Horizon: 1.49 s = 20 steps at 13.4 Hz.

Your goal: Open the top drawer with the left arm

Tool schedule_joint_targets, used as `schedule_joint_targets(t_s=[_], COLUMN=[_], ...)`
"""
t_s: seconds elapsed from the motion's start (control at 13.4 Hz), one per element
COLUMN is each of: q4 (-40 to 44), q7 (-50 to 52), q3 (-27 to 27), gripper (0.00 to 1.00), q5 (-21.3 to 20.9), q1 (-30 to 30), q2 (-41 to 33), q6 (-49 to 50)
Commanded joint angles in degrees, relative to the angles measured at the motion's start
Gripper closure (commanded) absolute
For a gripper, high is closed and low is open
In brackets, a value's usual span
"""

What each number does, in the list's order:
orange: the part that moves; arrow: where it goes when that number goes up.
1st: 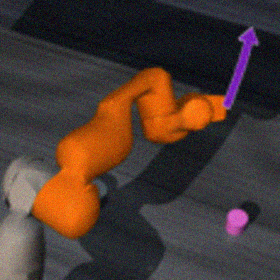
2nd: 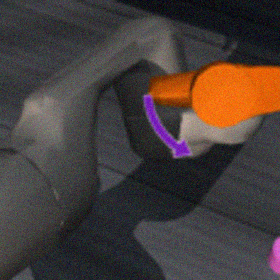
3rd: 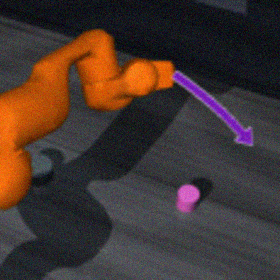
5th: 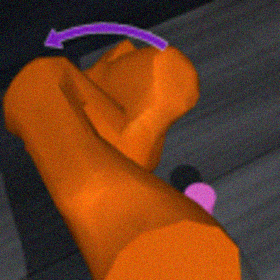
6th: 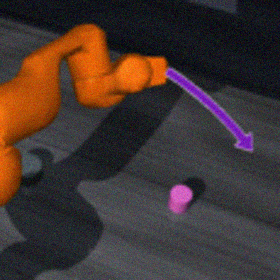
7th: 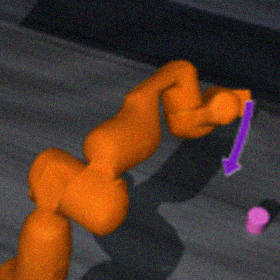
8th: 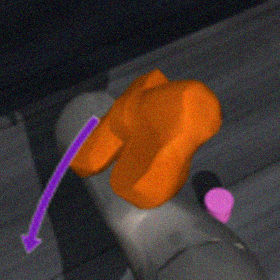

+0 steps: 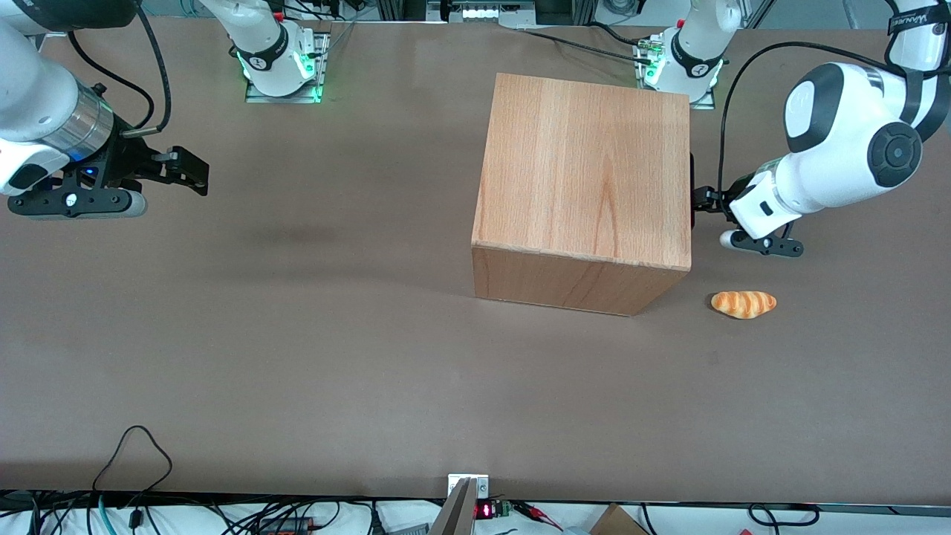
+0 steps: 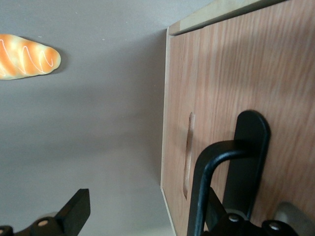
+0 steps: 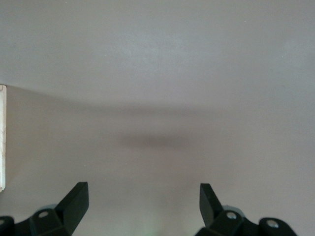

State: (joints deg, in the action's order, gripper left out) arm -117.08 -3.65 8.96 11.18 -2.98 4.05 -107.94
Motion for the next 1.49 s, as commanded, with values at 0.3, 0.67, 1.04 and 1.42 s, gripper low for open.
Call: schedule_joint_targets(t_s=[0.3,0.67,1.04,1.42], q4=[0.36,0.53,0.62,0.80], q7=[-1.19,-1.10,-1.10,-1.10], q3=[0.18,0.18,0.18,0.09], gripper=[0.00,0.00,0.00,0.00], q5=[0.25,-3.00,-3.79,-4.67], q1=[-2.02,-4.05,-7.29,-9.67], q2=[1.14,1.93,1.84,1.67], q6=[-0.86,-0.95,-0.95,-0.95])
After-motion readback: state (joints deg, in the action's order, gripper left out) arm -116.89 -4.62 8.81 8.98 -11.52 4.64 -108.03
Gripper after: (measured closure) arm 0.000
